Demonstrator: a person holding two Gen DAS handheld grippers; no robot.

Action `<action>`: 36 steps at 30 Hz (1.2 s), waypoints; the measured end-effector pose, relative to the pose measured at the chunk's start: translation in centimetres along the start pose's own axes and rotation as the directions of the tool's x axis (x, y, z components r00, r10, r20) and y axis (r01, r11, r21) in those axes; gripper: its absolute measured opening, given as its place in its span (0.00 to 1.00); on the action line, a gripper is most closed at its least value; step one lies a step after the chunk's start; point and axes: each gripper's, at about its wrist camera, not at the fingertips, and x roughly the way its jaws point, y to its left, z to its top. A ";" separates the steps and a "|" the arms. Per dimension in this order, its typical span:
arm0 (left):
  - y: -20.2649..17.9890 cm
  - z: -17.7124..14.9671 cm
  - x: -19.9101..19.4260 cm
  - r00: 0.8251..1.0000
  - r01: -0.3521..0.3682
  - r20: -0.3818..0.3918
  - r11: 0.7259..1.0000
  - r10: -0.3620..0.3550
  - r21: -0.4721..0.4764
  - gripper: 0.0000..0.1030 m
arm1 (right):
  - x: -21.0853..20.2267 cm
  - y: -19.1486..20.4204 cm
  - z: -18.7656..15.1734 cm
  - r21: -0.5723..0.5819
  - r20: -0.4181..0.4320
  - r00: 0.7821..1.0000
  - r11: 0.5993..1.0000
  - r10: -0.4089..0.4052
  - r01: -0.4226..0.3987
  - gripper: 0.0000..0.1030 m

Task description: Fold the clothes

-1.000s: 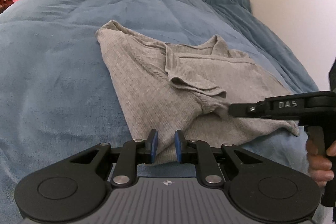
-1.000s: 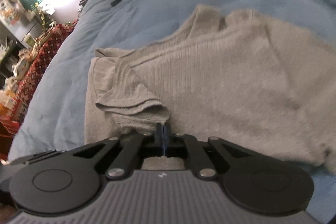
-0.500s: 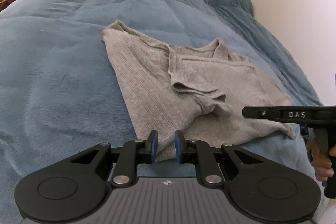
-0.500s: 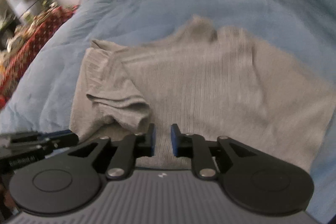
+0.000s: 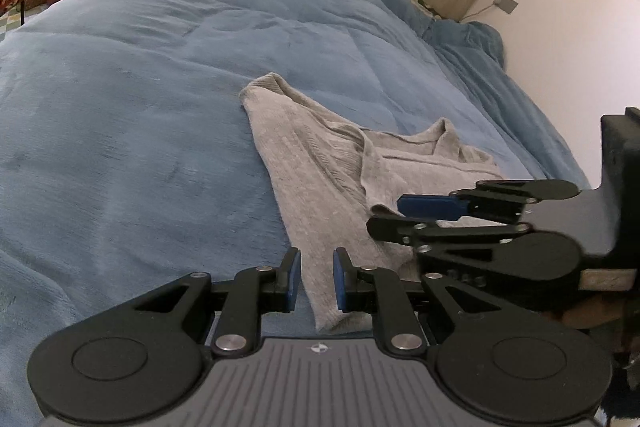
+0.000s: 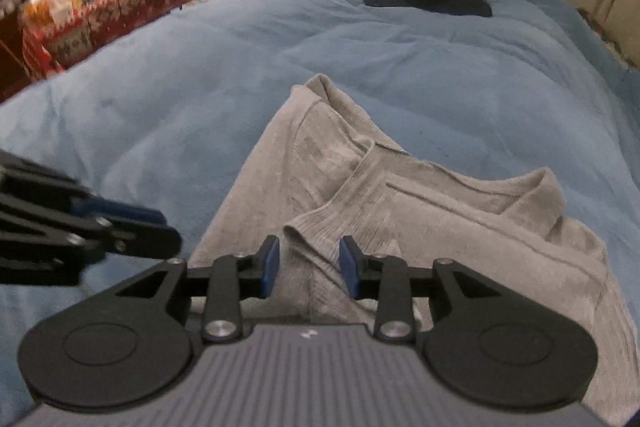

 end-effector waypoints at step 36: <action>-0.2 1.2 1.2 1.000 0.010 0.003 1.000 -0.010 0.011 0.15 | -0.4 -8.3 1.5 0.310 0.077 0.997 0.950 0.000 -0.023 0.00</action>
